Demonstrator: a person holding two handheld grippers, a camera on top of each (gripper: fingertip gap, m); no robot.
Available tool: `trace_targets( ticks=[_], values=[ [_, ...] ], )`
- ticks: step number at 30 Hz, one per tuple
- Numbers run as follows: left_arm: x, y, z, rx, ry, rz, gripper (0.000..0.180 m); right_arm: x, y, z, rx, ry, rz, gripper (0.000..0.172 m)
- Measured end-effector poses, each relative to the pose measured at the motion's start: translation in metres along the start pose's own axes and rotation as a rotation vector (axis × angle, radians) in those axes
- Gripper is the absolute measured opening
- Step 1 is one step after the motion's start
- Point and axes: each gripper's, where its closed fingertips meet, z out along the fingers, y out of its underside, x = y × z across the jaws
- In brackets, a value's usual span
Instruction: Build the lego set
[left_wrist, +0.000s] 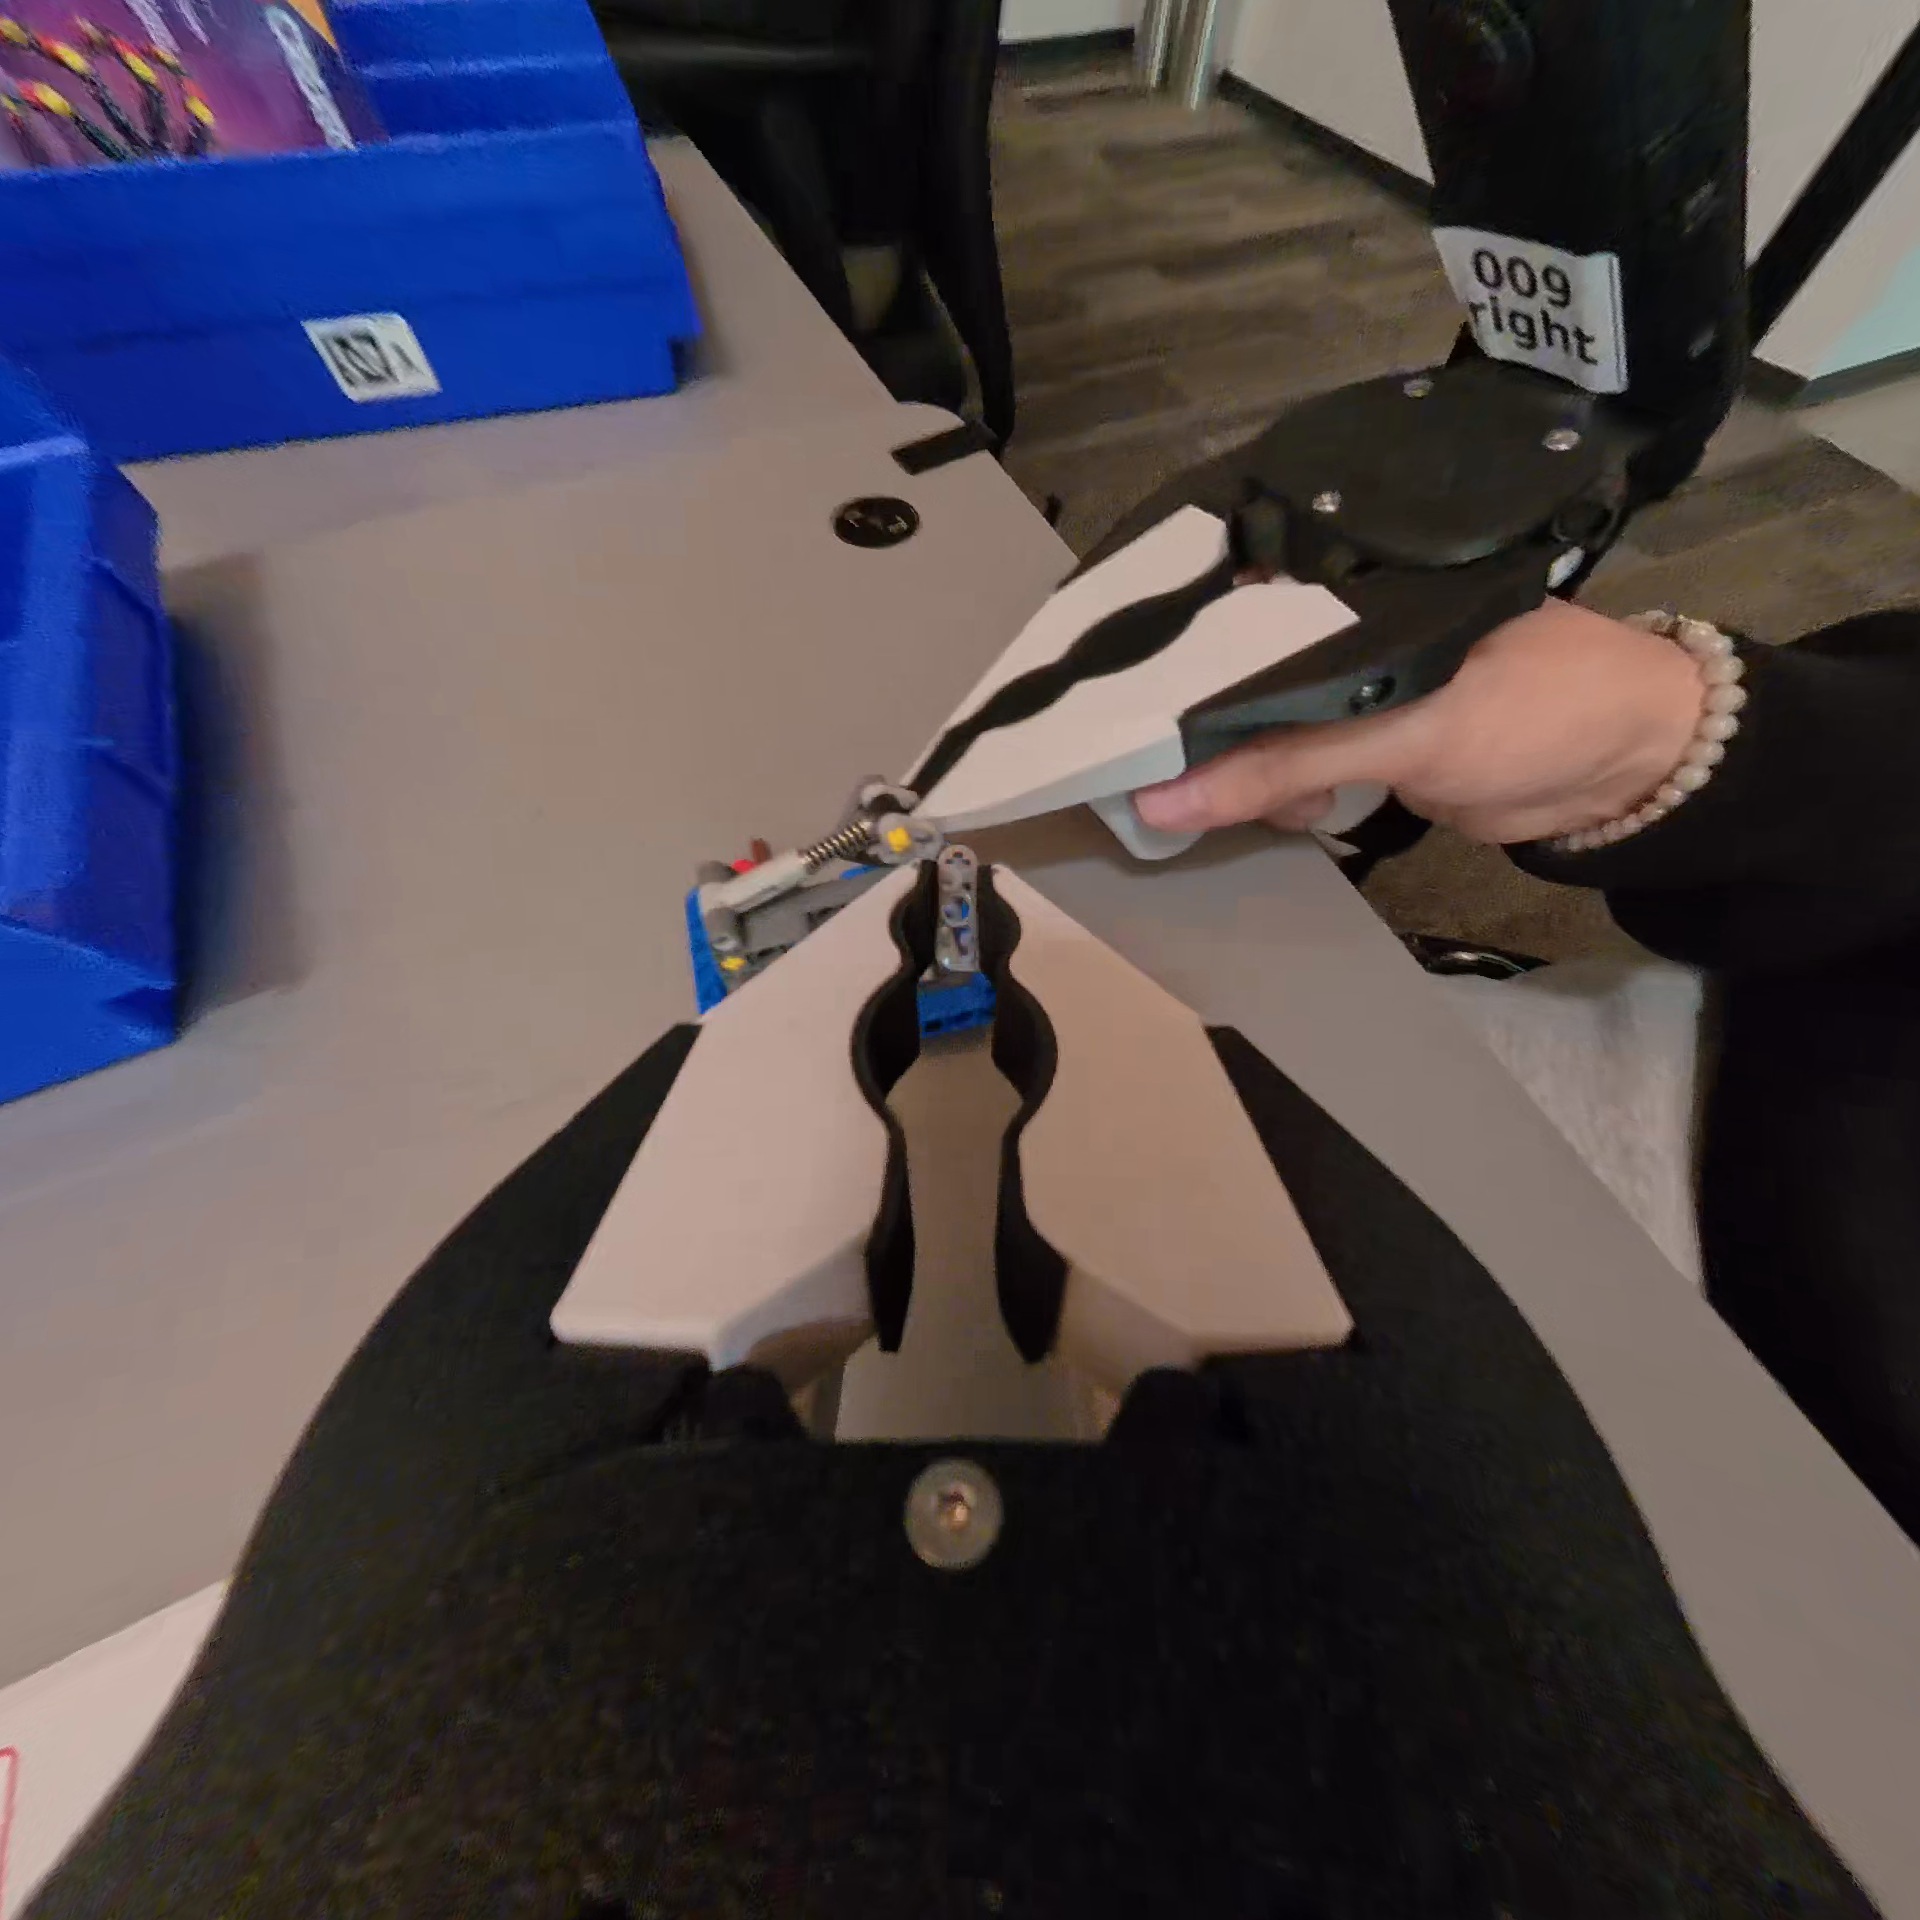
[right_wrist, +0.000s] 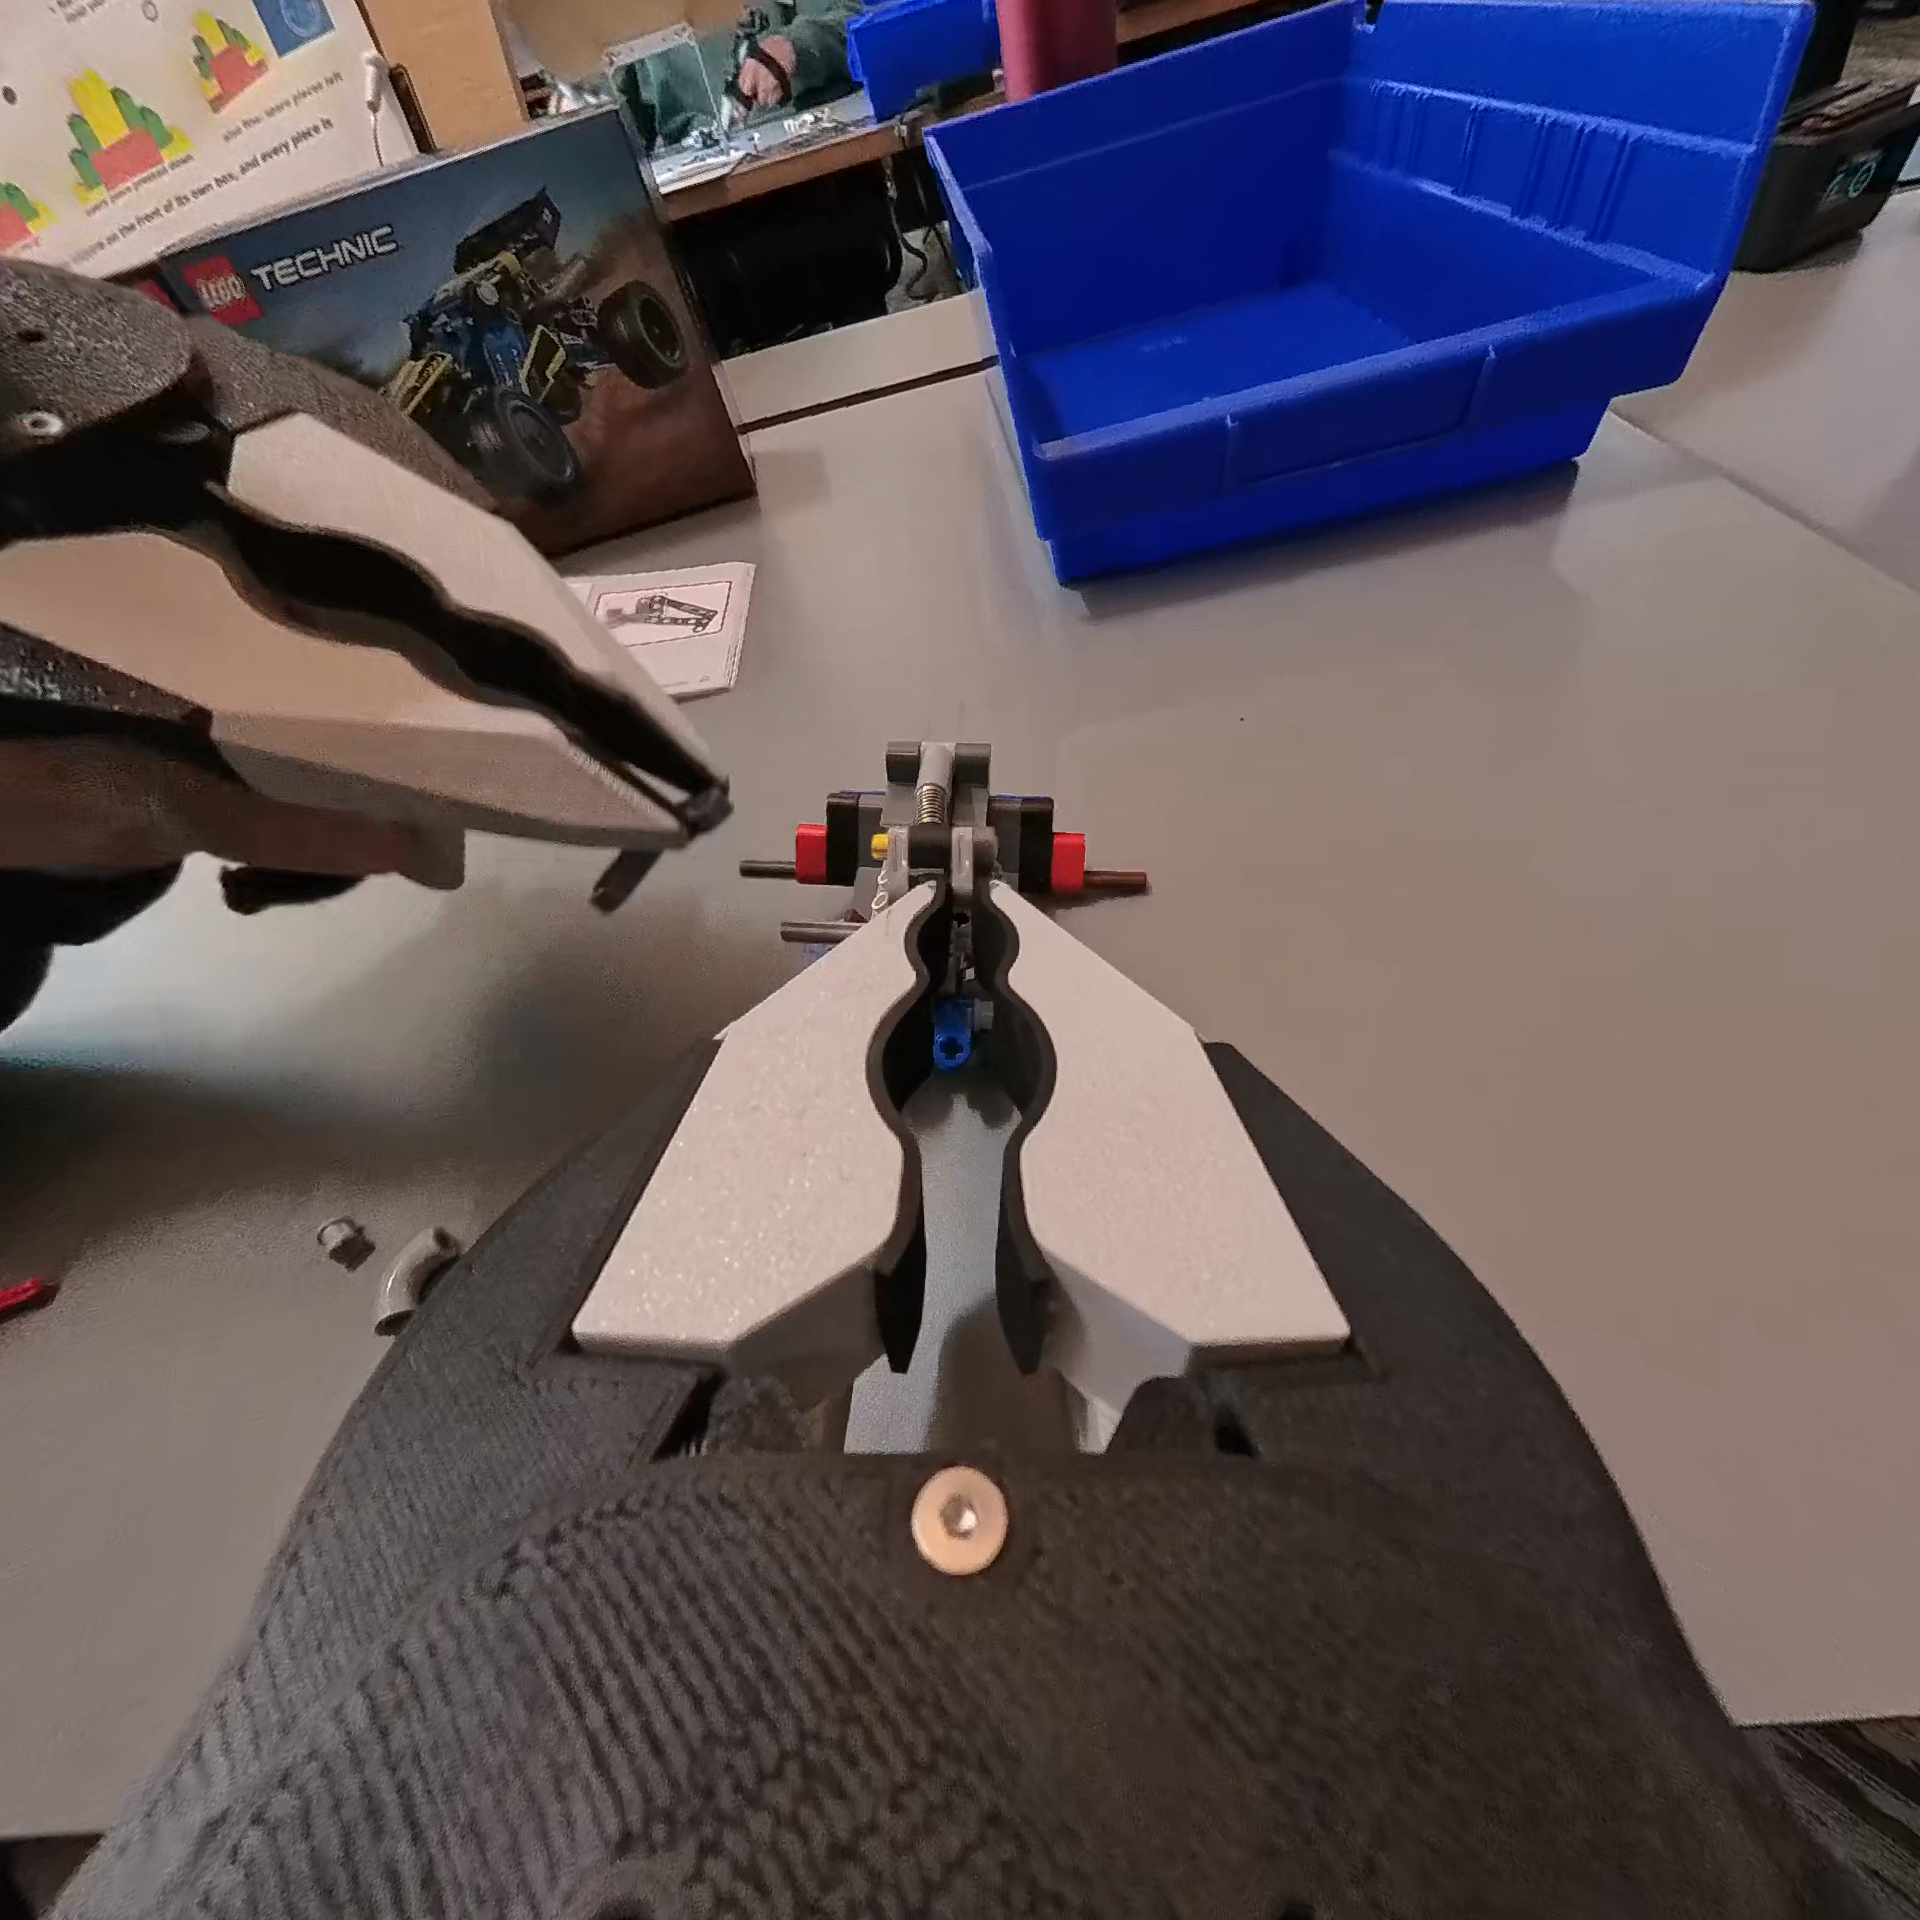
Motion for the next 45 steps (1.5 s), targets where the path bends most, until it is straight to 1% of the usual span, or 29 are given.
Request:
trace_targets(
  ticks=[3,5,7,14,19,21,24,27,30,34,38,41,43,45],
  values=[
    [-0.008,-0.007,0.003,0.061,-0.043,0.034,0.004,0.002,0.0,0.0,0.0,0.016,-0.001,0.0],
    [-0.01,-0.012,0.004,0.133,-0.081,0.06,0.003,0.003,0.0,0.0,0.003,0.022,0.004,0.0],
    [-0.012,-0.011,0.005,0.168,-0.123,0.072,0.003,0.003,0.0,0.0,0.003,0.019,0.011,0.0],
    [-0.018,0.004,0.013,0.13,-0.175,0.031,0.003,0.001,0.0,0.001,-0.008,-0.008,0.059,0.0],
    [-0.016,0.006,0.016,0.11,-0.184,-0.012,0.003,-0.002,0.0,0.002,-0.013,-0.02,0.105,0.0],
    [-0.014,0.004,0.016,0.122,-0.194,0.018,0.003,-0.004,-0.001,0.003,-0.013,-0.049,0.154,0.0],
    [-0.014,0.004,0.016,0.105,-0.231,0.125,0.003,-0.006,-0.004,0.004,-0.008,-0.099,0.229,0.0],
    [-0.013,-0.001,0.013,0.128,-0.258,0.291,0.003,-0.004,-0.007,0.004,0.004,-0.141,0.297,0.0],
    [-0.012,-0.003,0.01,0.118,-0.258,0.483,0.003,-0.006,-0.004,0.006,-0.022,-0.186,0.331,0.0],
    [-0.019,-0.012,-0.006,0.112,-0.262,0.729,0.004,-0.005,-0.003,0.008,-0.042,-0.206,0.321,0.001],
    [-0.025,-0.008,-0.009,0.12,-0.225,0.8,0.004,-0.011,-0.004,0.009,-0.055,-0.212,0.278,0.001],
    [-0.022,0.006,-0.007,0.051,-0.235,1.006,0.004,-0.016,-0.002,0.011,-0.075,-0.245,0.27,0.001],
    [-0.017,0.016,-0.004,0.024,-0.231,1.085,0.003,-0.018,-0.001,0.011,-0.084,-0.266,0.269,0.001],
    [-0.017,0.02,-0.002,0.018,-0.27,1.135,0.003,-0.02,0.0,0.011,-0.094,-0.281,0.256,0.001]
  ],
)
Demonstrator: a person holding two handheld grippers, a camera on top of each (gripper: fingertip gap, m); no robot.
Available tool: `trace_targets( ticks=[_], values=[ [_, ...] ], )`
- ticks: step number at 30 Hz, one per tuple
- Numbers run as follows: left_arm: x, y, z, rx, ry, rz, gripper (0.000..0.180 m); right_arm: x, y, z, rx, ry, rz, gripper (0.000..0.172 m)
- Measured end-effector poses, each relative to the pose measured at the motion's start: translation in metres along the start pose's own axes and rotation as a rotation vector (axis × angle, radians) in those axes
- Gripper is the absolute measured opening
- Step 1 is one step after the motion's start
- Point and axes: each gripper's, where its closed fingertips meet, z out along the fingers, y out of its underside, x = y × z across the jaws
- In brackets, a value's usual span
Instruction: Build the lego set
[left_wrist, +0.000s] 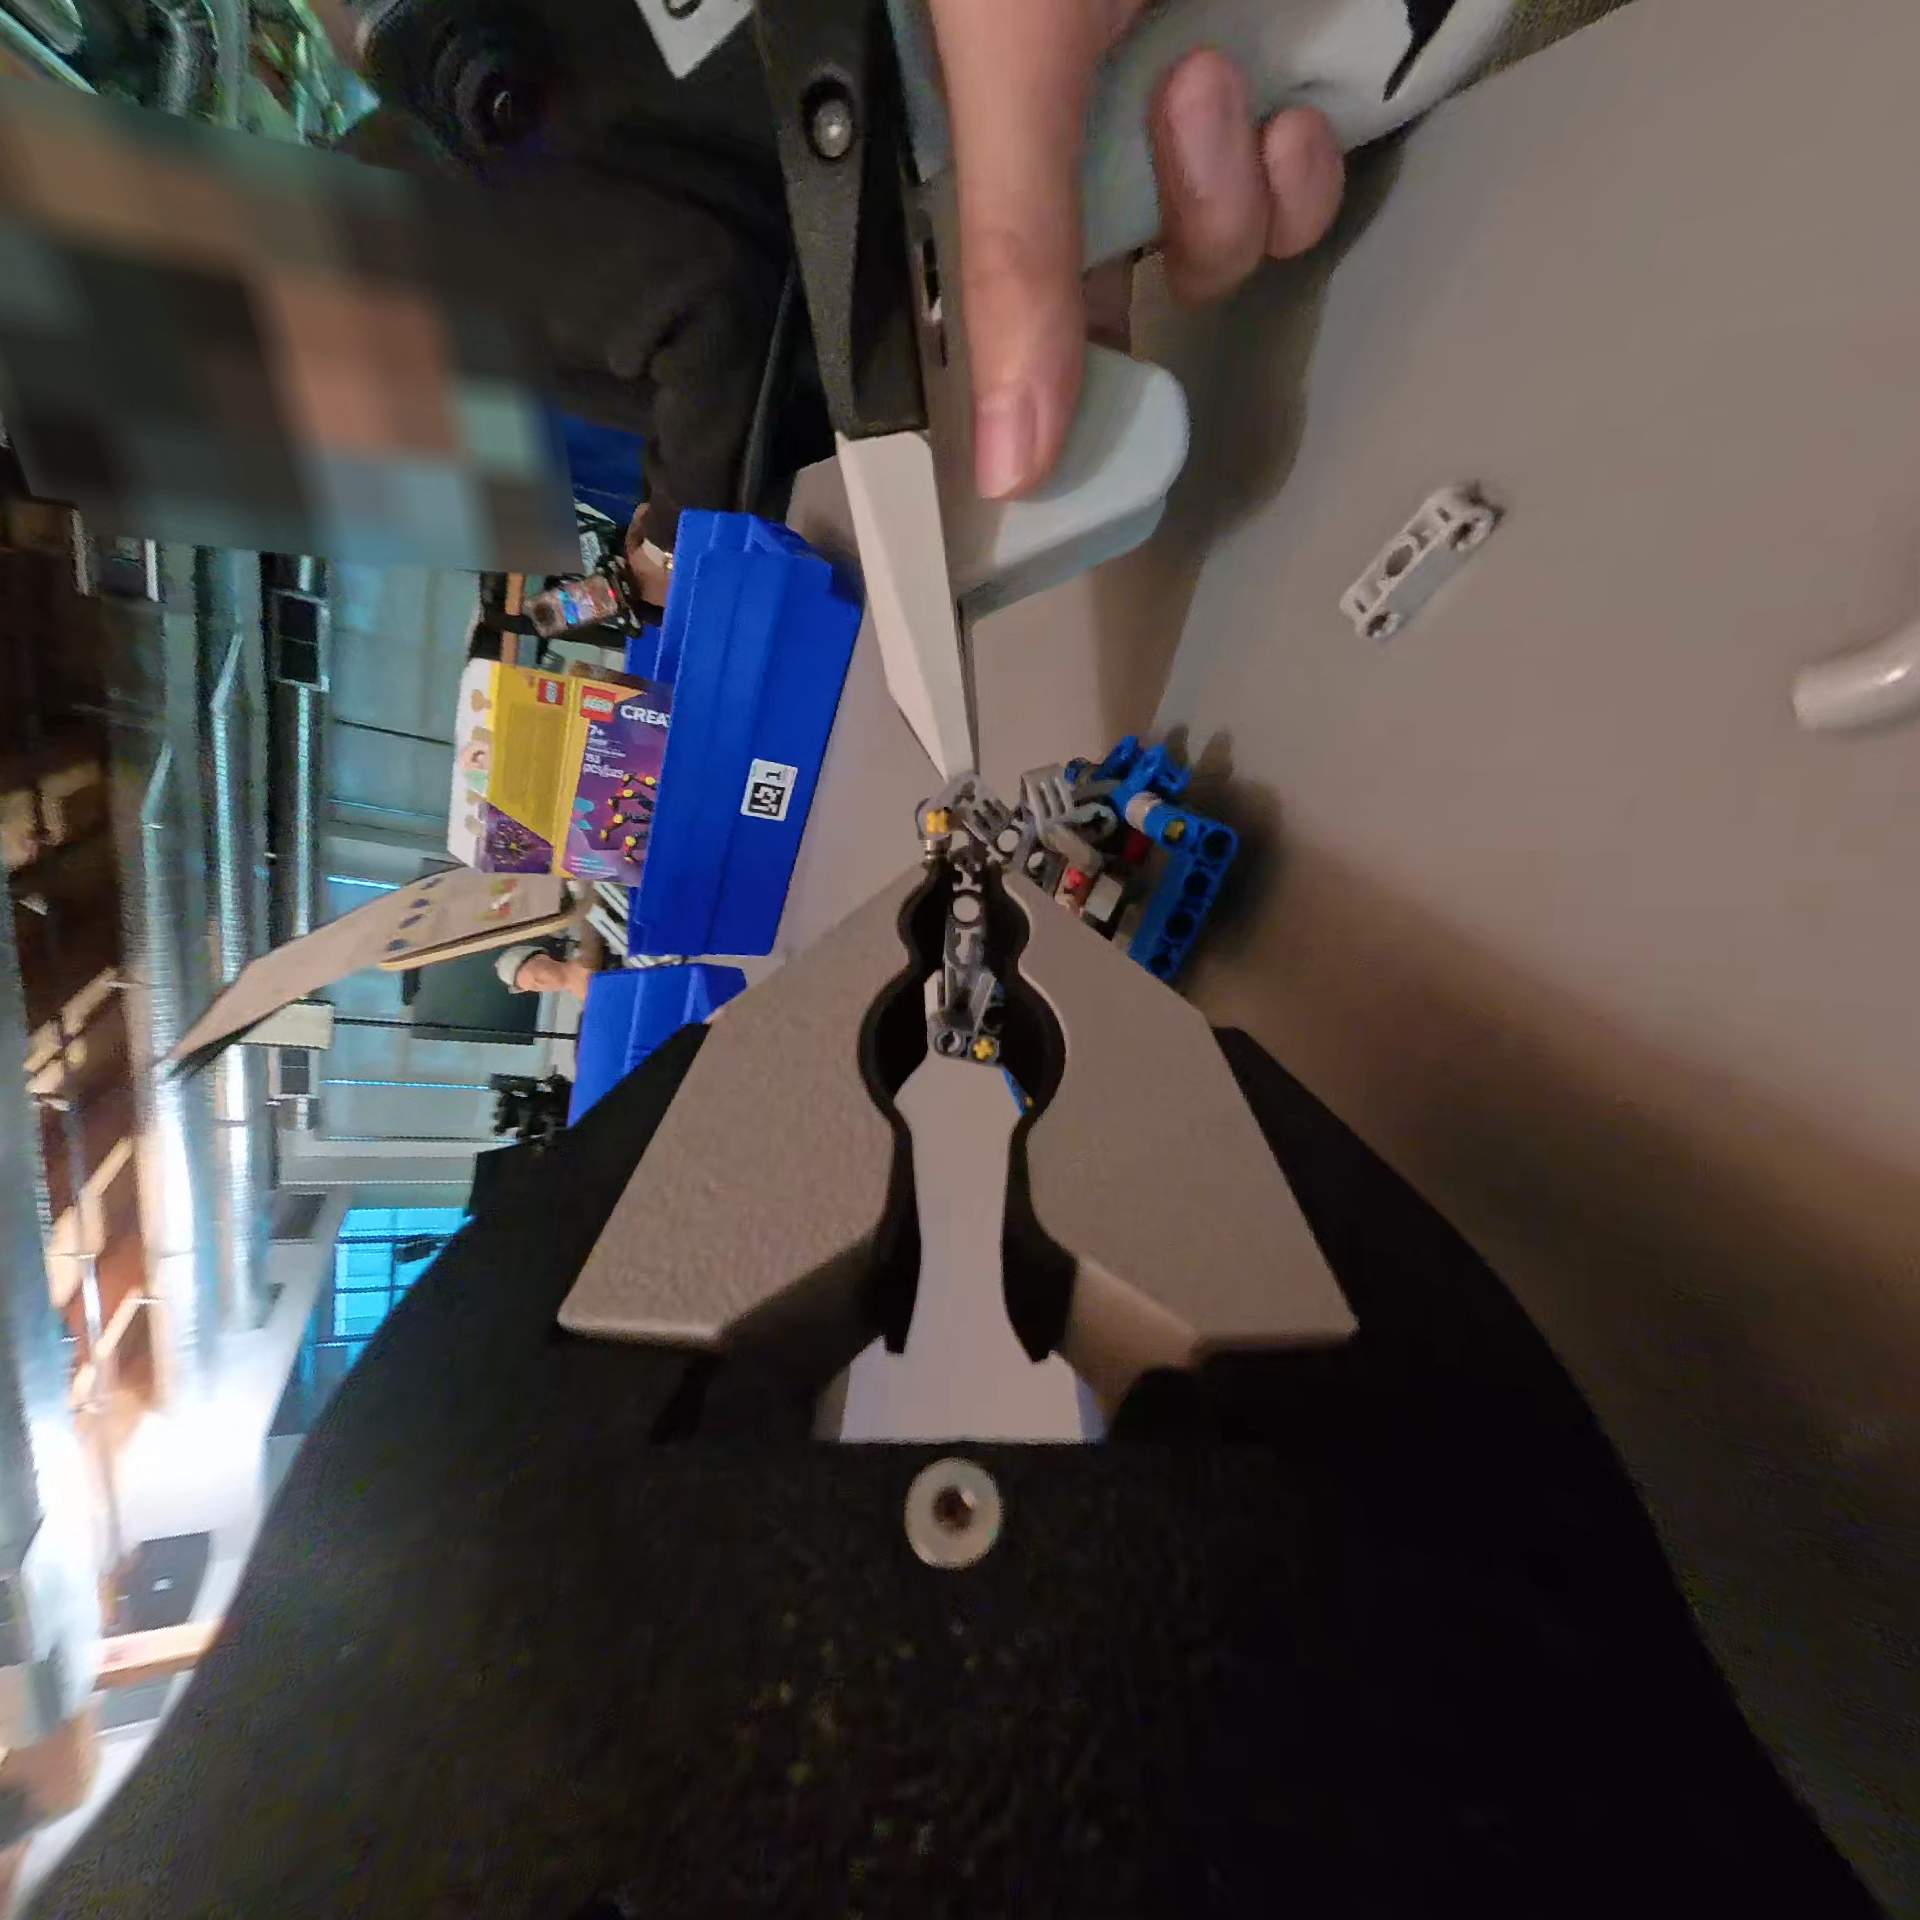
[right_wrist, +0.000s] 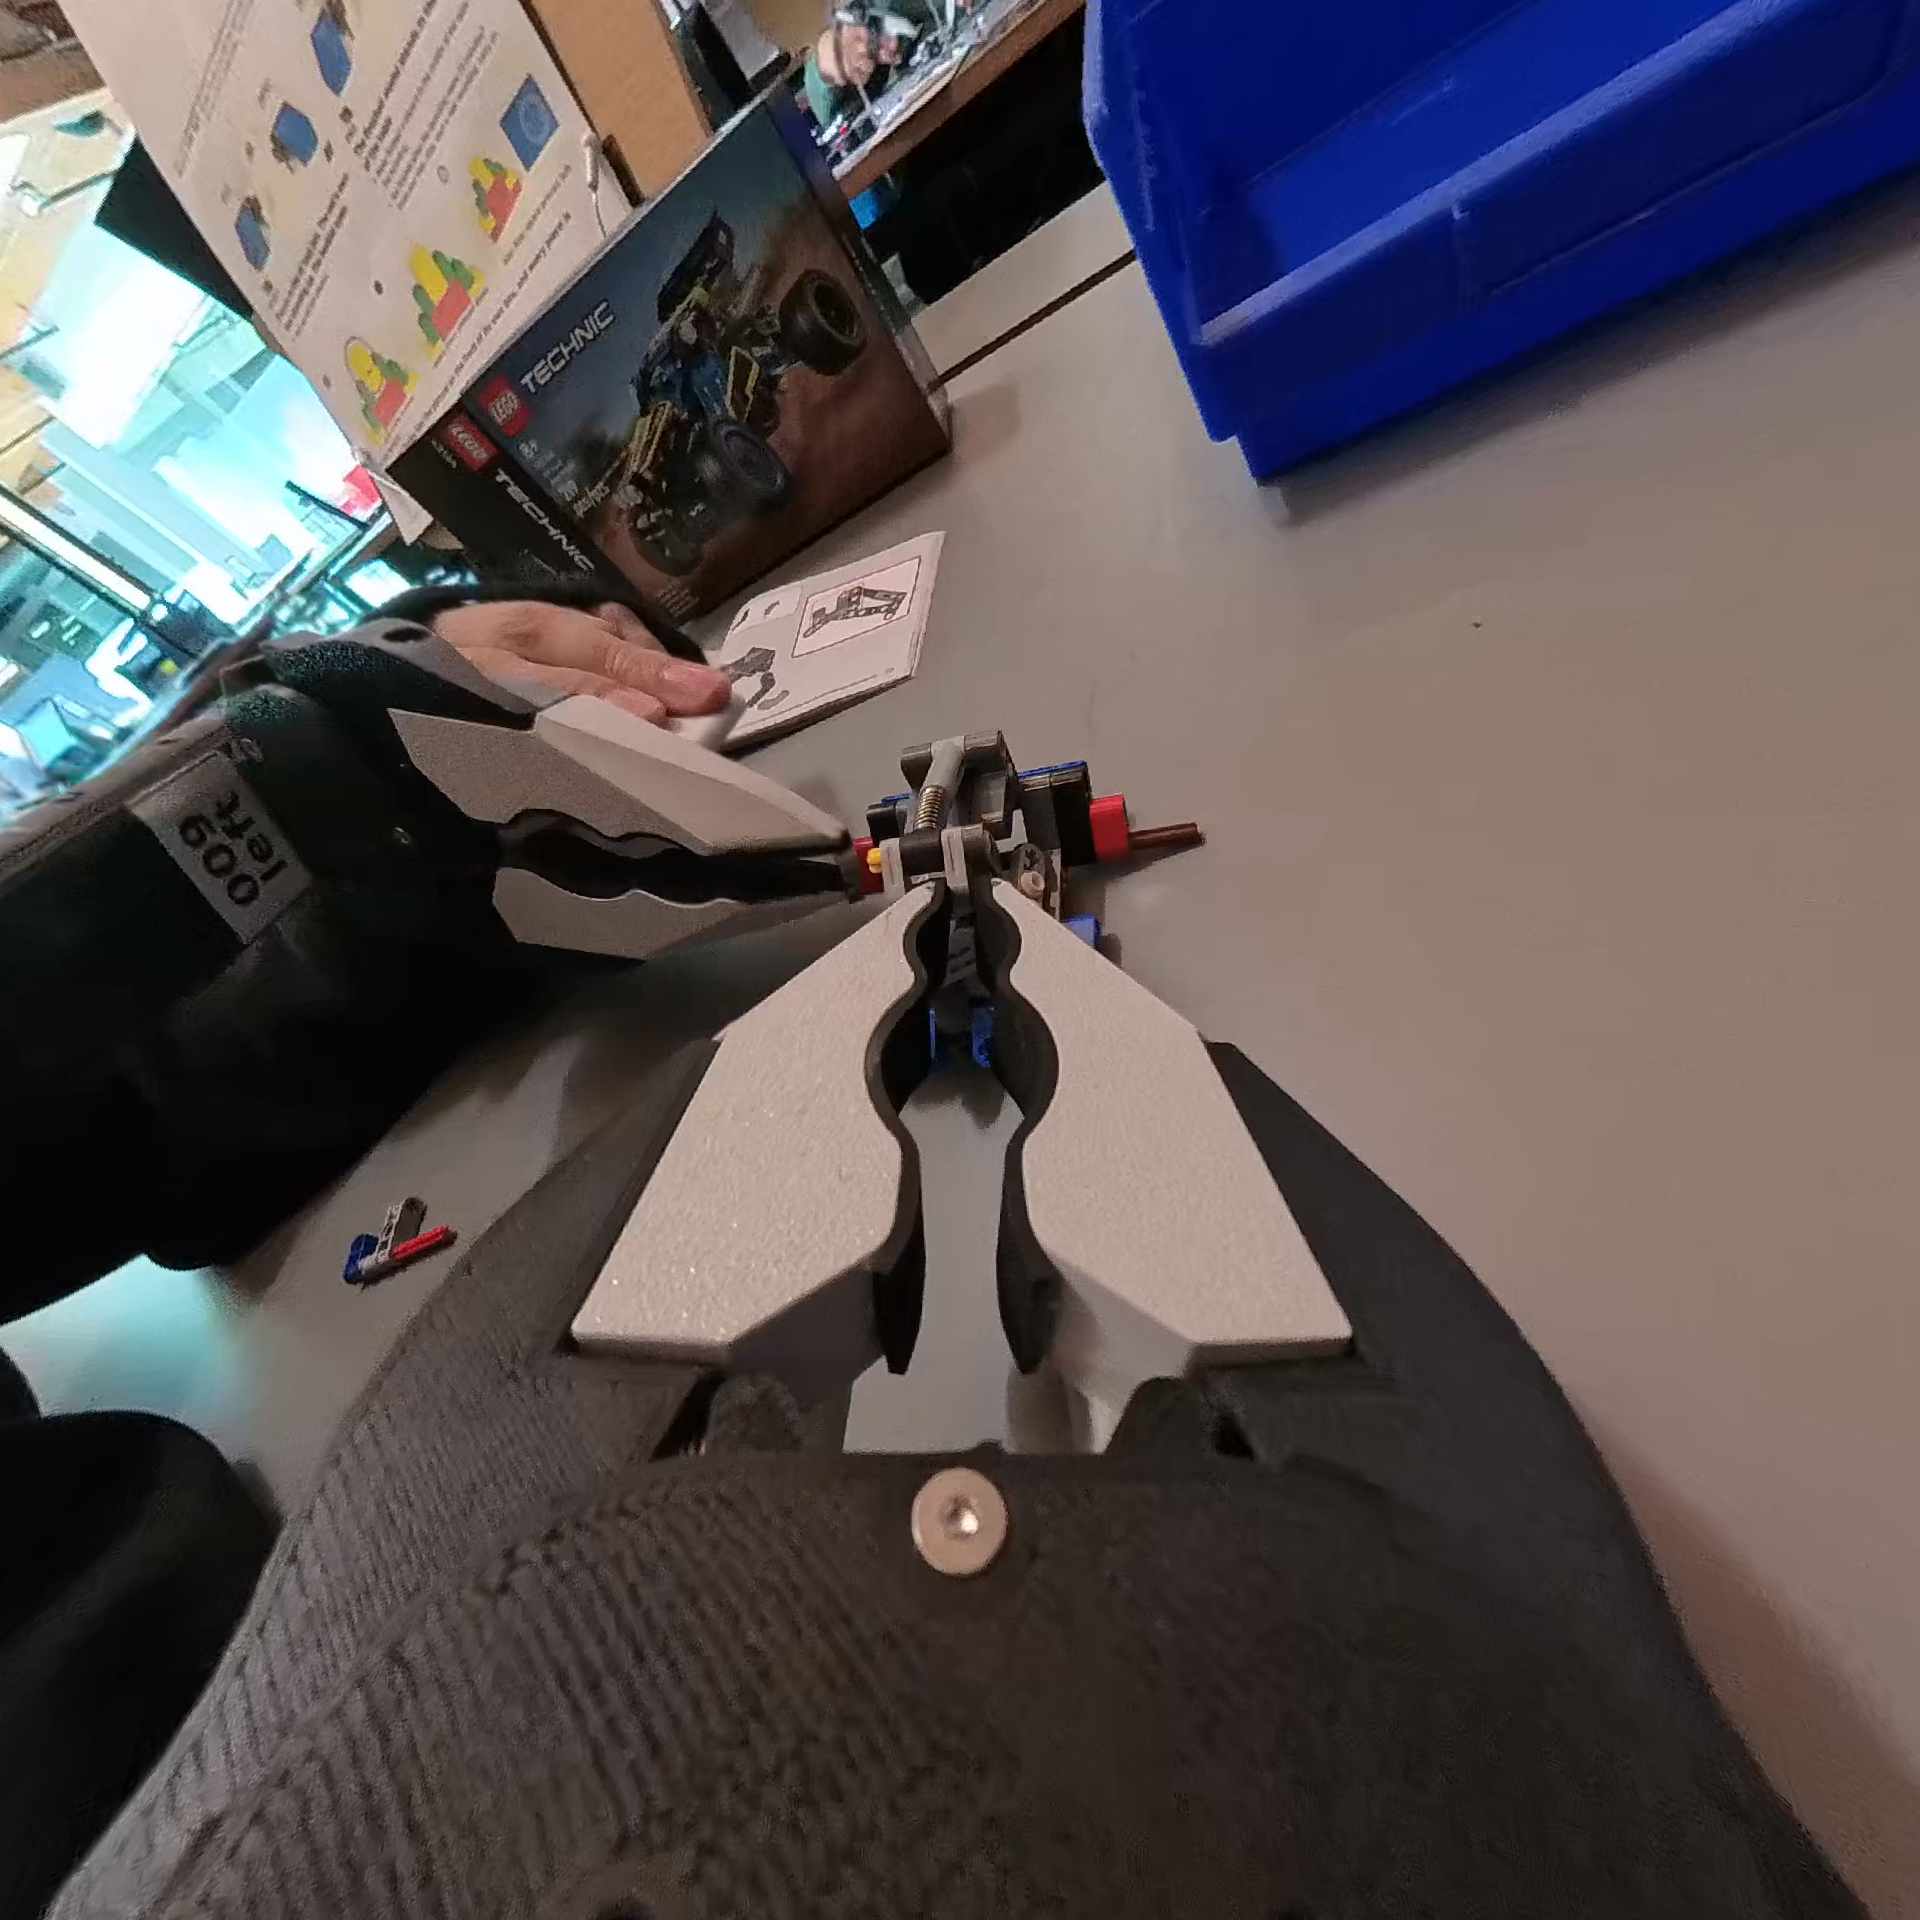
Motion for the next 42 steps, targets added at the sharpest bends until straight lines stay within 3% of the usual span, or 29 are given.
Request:
trace_targets(
  ticks=[12,14,17,19,23,27,38,42],
  values=[
    [0.0,-0.004,0.0,0.008,-0.053,0.052,0.003,-0.003,0.004,0.002,-0.035,0.014,-0.065,0.0],
    [-0.006,-0.009,-0.003,0.024,-0.022,-0.165,0.003,-0.002,0.003,0.002,-0.024,0.028,-0.065,0.001],
    [-0.029,-0.018,-0.008,0.089,-0.008,-0.749,0.003,-0.003,0.001,0.002,-0.006,0.04,-0.052,0.001],
    [-0.031,-0.018,-0.009,0.11,0.016,-1.037,0.003,-0.004,-0.001,0.002,0.003,0.044,-0.055,0.001],
    [-0.018,-0.006,-0.009,0.08,0.01,-1.254,0.003,-0.007,0.0,0.004,0.0,0.045,-0.045,0.001],
    [-0.012,-0.001,-0.009,0.028,-0.001,-1.329,0.003,-0.007,0.001,0.005,0.003,0.048,-0.016,0.001],
    [-0.002,0.0,-0.006,-0.051,0.013,-1.277,0.003,-0.01,0.005,0.008,0.0,0.012,0.07,0.001],
    [-0.003,-0.001,-0.01,-0.052,-0.003,-1.247,0.003,-0.01,0.001,0.004,0.032,0.04,0.025,0.002]
  ],
)
